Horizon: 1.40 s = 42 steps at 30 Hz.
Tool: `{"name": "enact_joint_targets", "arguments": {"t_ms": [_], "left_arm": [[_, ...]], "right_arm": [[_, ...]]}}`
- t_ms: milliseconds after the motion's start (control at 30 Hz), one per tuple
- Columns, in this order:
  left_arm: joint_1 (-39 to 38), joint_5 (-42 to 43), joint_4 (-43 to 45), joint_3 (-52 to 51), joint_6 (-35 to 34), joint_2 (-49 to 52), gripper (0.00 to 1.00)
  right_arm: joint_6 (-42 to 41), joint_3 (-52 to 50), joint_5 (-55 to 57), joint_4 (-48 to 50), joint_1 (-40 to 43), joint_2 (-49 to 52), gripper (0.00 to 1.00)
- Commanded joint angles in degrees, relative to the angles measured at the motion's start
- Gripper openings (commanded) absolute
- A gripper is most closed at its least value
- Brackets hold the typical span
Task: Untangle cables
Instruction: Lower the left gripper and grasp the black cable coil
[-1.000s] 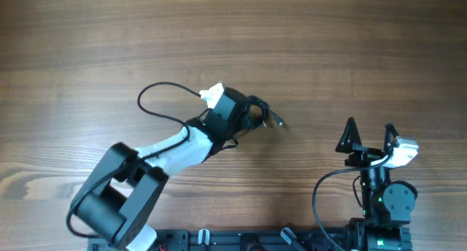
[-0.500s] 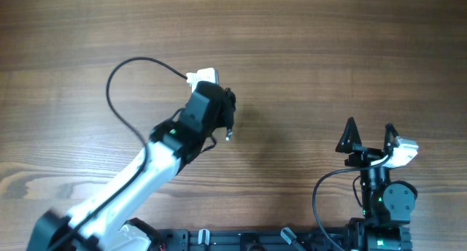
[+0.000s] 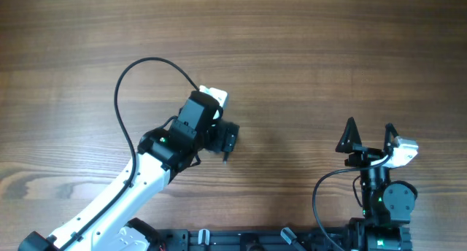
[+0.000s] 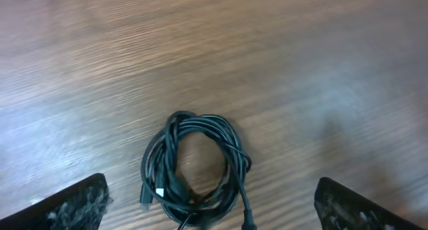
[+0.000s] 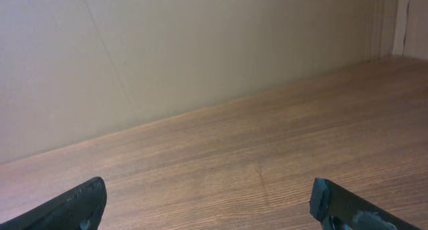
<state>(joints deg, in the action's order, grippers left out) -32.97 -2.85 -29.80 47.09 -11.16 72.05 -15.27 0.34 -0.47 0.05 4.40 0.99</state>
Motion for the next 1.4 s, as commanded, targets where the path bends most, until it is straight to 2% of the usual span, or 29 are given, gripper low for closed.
{"name": "enact_joint_targets", "arguments": {"t_ms": [0,67,133,233,300,367,500,567,600,667,733,800,967,1100,1133,1167,1200,1267,1300,1367], "left_arm": [[2.0,-5.7,0.2,0.1,-18.5,-0.6,1.00],[2.1,-4.4,-0.3,0.1,-32.7,-0.3,1.00],[2.1,-2.3,-1.5,0.1,-43.5,0.5,1.00],[1.4,-0.2,-2.0,0.1,-55.3,2.8,1.00],[0.4,-0.2,-0.9,0.1,-56.9,5.4,1.00],[0.2,-0.5,0.0,0.1,-54.7,7.7,0.99],[0.4,-1.7,3.3,0.1,-33.1,12.7,0.86],[1.0,-2.4,3.0,0.1,-27.7,13.7,0.73],[1.6,-2.4,2.9,0.1,-25.4,13.8,0.71],[2.6,-2.4,2.9,0.1,-19.1,13.8,0.73],[3.5,-2.4,1.8,0.1,-12.0,13.8,0.78],[4.6,-2.4,0.8,0.1,-7.8,13.8,0.78],[7.1,-0.2,1.0,0.1,1.9,15.9,0.69],[7.2,5.4,2.5,0.1,5.0,18.0,0.62],[7.1,5.9,3.1,0.1,5.0,18.9,0.56],[7.1,6.1,3.5,0.1,4.9,20.0,0.45],[7.1,6.1,3.9,0.1,4.9,21.0,0.29],[7.2,6.0,4.6,0.1,4.7,22.6,0.16],[7.2,6.0,5.0,0.1,4.7,23.6,0.06],[7.2,6.1,4.9,0.1,4.7,23.6,0.04]], "right_arm": [[0.1,0.0,-0.9,0.2,0.3,-0.6,1.00],[0.1,0.0,-0.9,0.3,0.3,-0.6,1.00],[0.1,0.0,-0.9,0.2,0.3,-0.6,1.00],[0.1,0.0,-0.9,0.2,0.3,-0.6,1.00],[0.1,0.0,-0.9,0.3,0.3,-0.6,1.00],[0.1,0.0,-0.9,0.3,0.3,-0.6,1.00],[0.1,0.0,-0.9,0.2,0.3,-0.6,1.00],[0.1,0.0,-0.9,0.2,0.3,-0.6,0.99],[0.1,0.0,-0.9,0.2,0.3,-0.6,1.00],[0.1,0.0,-0.9,0.2,0.3,-0.6,1.00],[0.1,0.0,-0.9,0.2,0.3,-0.6,1.00],[0.1,0.0,-0.9,0.2,0.3,-0.6,1.00],[0.1,0.0,-0.9,0.3,0.3,-0.6,1.00],[0.1,0.0,-0.9,0.3,0.3,-0.6,1.00],[0.1,0.0,-0.9,0.3,0.3,-0.6,1.00],[0.1,0.0,-0.9,0.2,0.3,-0.6,1.00],[0.1,0.0,-0.9,0.2,0.3,-0.6,1.00],[0.1,0.0,-0.9,0.2,0.3,-0.6,1.00],[0.1,0.0,-0.9,0.2,0.3,-0.6,1.00],[0.1,0.0,-0.9,0.2,0.3,-0.6,1.00]]}}
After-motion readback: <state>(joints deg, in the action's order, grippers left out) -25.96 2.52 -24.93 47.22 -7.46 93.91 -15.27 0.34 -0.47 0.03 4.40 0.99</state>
